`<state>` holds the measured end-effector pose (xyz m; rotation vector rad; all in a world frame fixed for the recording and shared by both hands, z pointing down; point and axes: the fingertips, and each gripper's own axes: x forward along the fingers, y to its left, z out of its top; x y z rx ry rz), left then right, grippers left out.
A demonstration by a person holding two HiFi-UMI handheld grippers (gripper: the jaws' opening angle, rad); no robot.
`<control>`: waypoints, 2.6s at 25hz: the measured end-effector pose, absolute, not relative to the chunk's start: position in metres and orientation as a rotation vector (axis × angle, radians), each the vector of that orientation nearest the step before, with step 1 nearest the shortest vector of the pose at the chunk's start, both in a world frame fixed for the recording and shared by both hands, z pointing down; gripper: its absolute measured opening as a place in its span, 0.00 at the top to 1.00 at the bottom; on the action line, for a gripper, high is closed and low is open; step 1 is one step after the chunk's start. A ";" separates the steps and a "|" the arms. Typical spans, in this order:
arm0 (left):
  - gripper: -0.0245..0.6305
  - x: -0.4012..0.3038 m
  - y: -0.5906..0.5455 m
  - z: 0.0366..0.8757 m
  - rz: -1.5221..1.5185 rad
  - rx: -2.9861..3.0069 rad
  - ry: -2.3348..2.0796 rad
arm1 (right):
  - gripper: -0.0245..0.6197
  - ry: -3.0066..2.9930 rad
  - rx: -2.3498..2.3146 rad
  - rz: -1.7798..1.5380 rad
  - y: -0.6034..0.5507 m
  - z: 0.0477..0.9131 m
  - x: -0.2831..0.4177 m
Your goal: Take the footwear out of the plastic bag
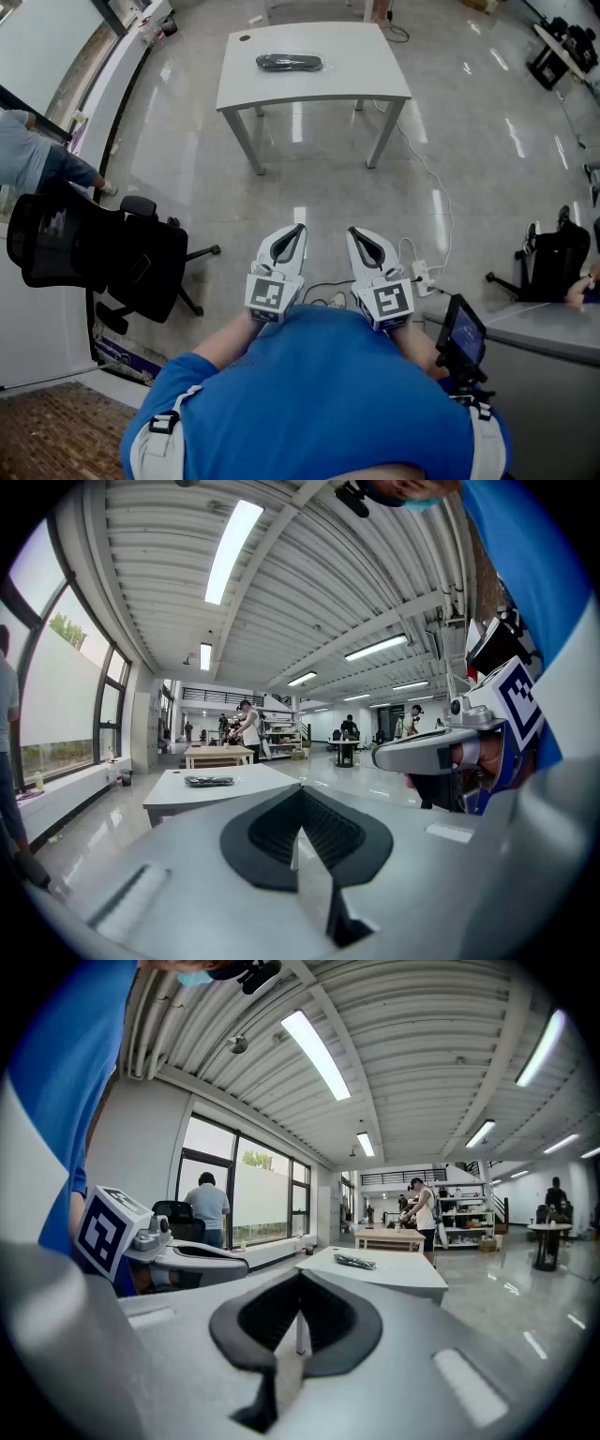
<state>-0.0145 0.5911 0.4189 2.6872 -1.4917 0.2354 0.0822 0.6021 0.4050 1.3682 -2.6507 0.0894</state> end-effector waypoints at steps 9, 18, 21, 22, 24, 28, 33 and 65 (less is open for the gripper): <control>0.95 0.007 0.590 0.420 0.231 2.666 -1.579 | 0.96 -2.663 1.337 0.066 0.603 0.413 0.110; 0.95 0.017 0.569 0.417 0.238 2.632 -1.632 | 0.96 -2.693 1.301 0.058 0.583 0.410 0.117; 0.95 0.014 0.552 0.425 0.267 2.646 -1.612 | 0.96 -2.687 1.304 0.065 0.565 0.414 0.114; 0.95 0.011 0.546 0.427 0.276 2.649 -1.605 | 0.96 -2.683 1.304 0.065 0.558 0.415 0.111; 0.95 0.004 0.528 0.429 0.270 2.654 -1.590 | 0.96 -2.677 1.304 0.063 0.541 0.415 0.104; 0.95 -0.008 0.485 0.430 0.253 2.659 -1.566 | 0.96 -2.662 1.322 0.079 0.499 0.411 0.089; 0.95 -0.027 0.429 0.426 0.206 2.681 -1.524 | 0.96 -2.642 1.341 0.061 0.442 0.410 0.067; 0.95 -0.117 0.214 0.448 0.286 2.705 -1.462 | 0.96 -2.567 1.354 0.079 0.217 0.433 -0.018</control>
